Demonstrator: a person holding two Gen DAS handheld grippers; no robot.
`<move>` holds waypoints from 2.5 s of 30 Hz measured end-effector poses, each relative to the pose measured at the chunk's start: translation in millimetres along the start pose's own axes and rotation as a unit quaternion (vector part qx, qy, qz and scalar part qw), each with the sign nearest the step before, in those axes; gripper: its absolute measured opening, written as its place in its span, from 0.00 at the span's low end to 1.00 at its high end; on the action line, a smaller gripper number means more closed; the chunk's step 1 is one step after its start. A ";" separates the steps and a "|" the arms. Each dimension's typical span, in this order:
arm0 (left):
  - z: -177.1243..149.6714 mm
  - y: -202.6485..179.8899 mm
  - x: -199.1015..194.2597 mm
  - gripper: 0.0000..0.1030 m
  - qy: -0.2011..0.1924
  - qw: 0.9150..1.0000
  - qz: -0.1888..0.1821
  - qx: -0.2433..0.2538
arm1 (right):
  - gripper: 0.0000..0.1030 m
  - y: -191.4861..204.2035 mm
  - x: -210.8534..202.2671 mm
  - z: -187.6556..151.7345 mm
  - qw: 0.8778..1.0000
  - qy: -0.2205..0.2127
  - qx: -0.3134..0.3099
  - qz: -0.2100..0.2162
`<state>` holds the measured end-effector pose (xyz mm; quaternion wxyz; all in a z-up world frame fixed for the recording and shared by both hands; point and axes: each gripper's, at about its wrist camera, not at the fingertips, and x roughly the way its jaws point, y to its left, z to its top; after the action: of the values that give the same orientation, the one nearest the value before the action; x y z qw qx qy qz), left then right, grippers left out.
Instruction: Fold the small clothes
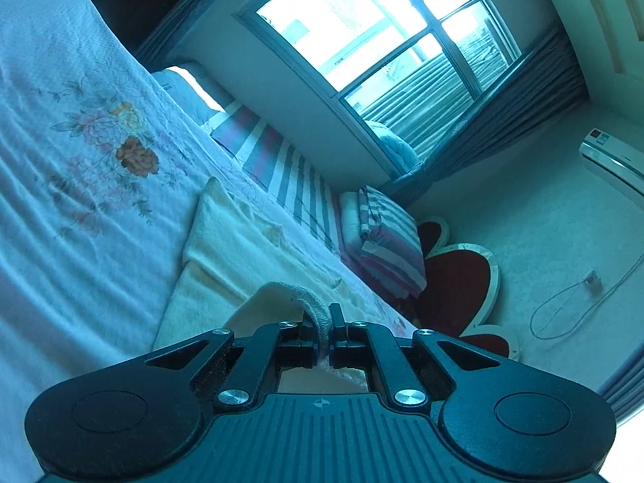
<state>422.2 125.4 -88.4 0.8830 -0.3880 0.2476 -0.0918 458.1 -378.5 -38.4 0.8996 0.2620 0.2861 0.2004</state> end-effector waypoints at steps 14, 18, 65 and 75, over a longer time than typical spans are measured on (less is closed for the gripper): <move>64.8 33.3 168.5 0.04 0.028 0.997 0.071 0.008 | 0.04 -80.0 170.9 69.2 0.996 0.070 0.056 0.011; 72.5 39.3 201.9 0.04 0.043 0.995 0.085 0.017 | 0.04 -99.9 201.7 78.8 0.993 0.084 0.087 0.012; 110.4 55.4 237.1 0.01 -0.009 0.977 0.090 0.191 | 0.04 -73.8 241.9 97.4 0.989 0.029 -0.144 -0.008; 101.0 67.7 256.5 0.03 0.016 0.971 0.139 0.194 | 0.04 -89.8 269.0 79.4 0.989 0.062 -0.129 -0.048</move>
<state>692.2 145.4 -173.5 0.9413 -0.1698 0.2910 -0.0203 729.6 -339.8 -145.8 0.9149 0.1172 0.3252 0.2084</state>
